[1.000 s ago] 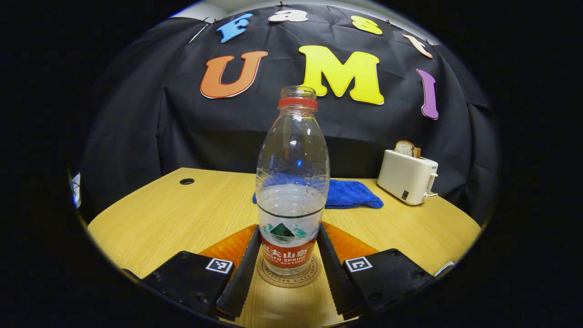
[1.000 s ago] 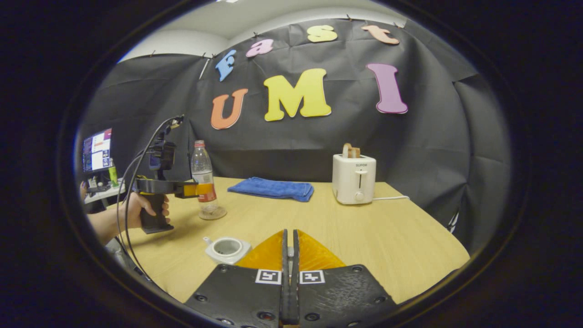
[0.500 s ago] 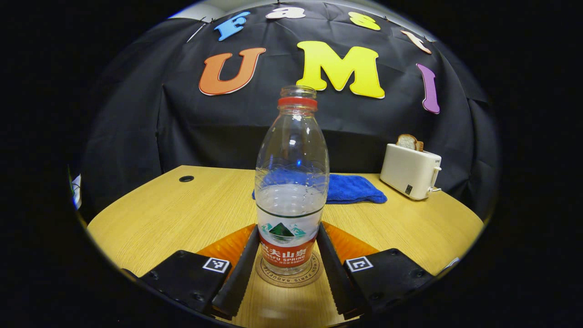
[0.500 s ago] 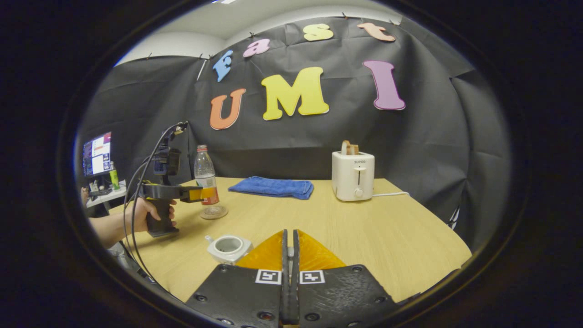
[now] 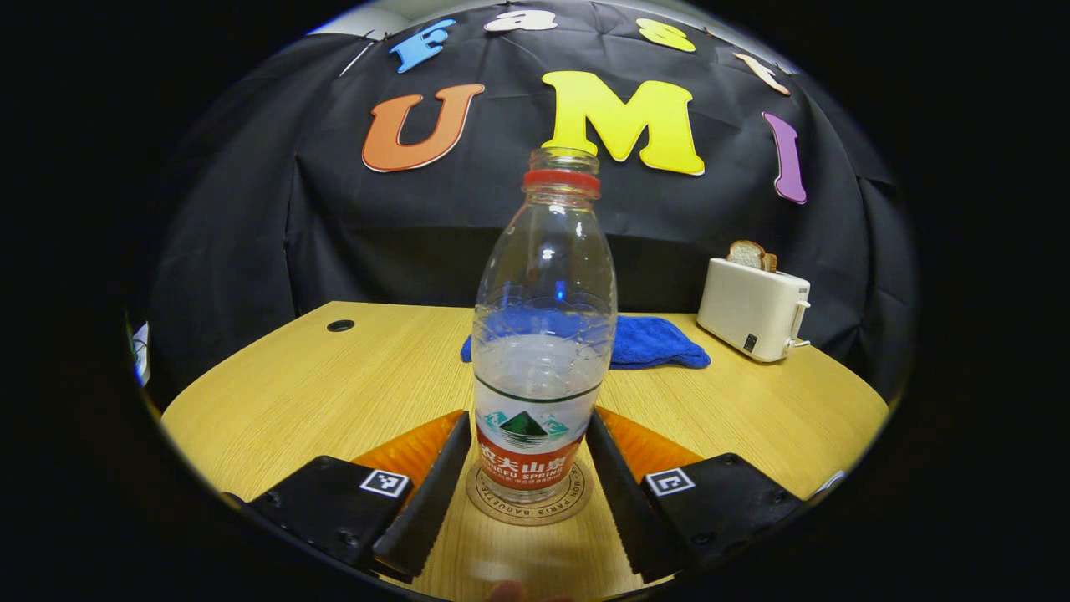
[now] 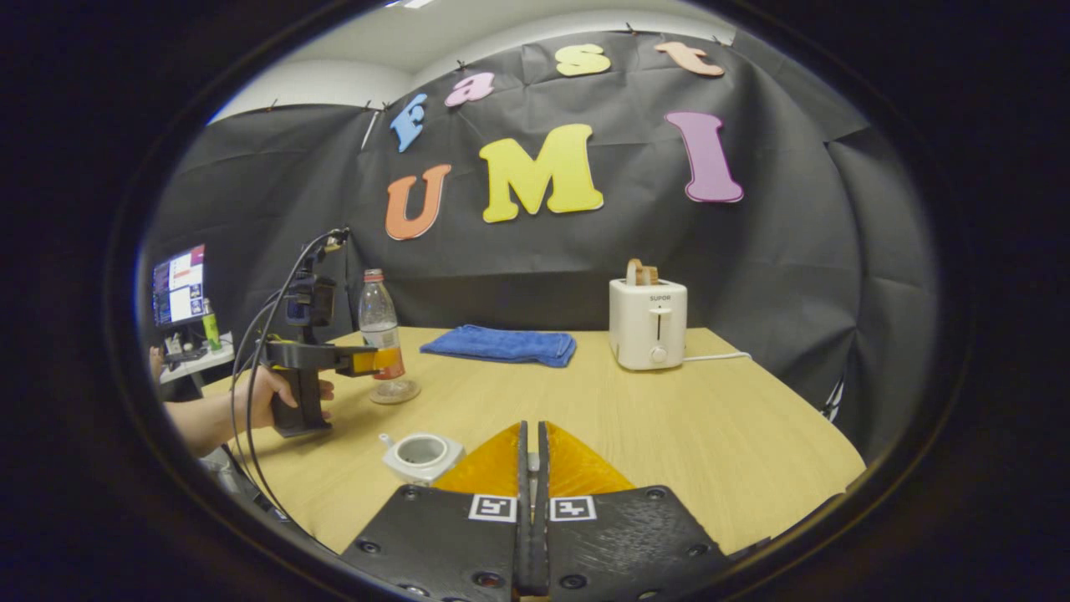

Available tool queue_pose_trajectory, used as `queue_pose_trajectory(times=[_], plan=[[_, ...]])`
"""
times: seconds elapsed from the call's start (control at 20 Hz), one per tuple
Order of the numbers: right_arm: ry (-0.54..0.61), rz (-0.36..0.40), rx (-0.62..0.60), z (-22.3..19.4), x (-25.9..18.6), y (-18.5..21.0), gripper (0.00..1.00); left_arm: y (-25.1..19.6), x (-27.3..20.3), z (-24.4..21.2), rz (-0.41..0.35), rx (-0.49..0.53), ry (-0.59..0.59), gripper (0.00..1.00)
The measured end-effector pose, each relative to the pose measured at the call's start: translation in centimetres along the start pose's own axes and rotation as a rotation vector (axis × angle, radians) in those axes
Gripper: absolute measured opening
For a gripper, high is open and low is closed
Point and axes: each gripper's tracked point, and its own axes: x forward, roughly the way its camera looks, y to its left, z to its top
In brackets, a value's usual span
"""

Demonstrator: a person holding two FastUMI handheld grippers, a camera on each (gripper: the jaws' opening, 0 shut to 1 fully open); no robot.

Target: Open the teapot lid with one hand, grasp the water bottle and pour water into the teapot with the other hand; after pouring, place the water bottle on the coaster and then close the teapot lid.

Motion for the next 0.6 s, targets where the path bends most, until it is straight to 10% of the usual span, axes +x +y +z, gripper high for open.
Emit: queue_pose_trajectory(times=[0.6], plan=[[-0.029, 0.112, -0.033, 1.5, 1.0, 4.8, 0.0, 0.3, -3.1, -0.7, 0.02, 0.029, -0.002, 0.98]])
